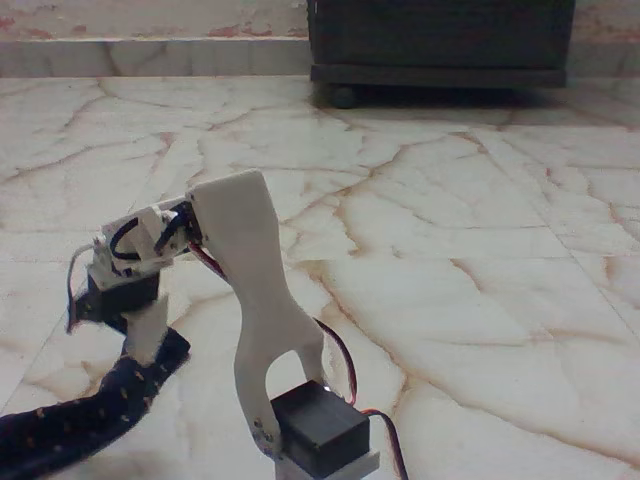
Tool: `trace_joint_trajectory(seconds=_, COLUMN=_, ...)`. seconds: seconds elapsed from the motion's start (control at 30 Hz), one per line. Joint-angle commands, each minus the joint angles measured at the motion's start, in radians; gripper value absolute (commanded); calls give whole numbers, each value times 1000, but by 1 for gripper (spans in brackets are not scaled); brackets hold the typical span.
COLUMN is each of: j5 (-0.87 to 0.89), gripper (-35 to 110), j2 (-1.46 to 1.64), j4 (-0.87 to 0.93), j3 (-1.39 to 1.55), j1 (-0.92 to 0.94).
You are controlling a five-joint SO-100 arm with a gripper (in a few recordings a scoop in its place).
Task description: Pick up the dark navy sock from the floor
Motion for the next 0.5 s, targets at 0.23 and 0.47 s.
trace_joint_trajectory(seconds=0.23, j5=64, gripper=15, j2=-225, j4=80, j3=-249, j1=-17)
trace_joint_trajectory(seconds=0.47, j5=87, gripper=15, j2=-385, j4=57, j3=-347, j1=-58)
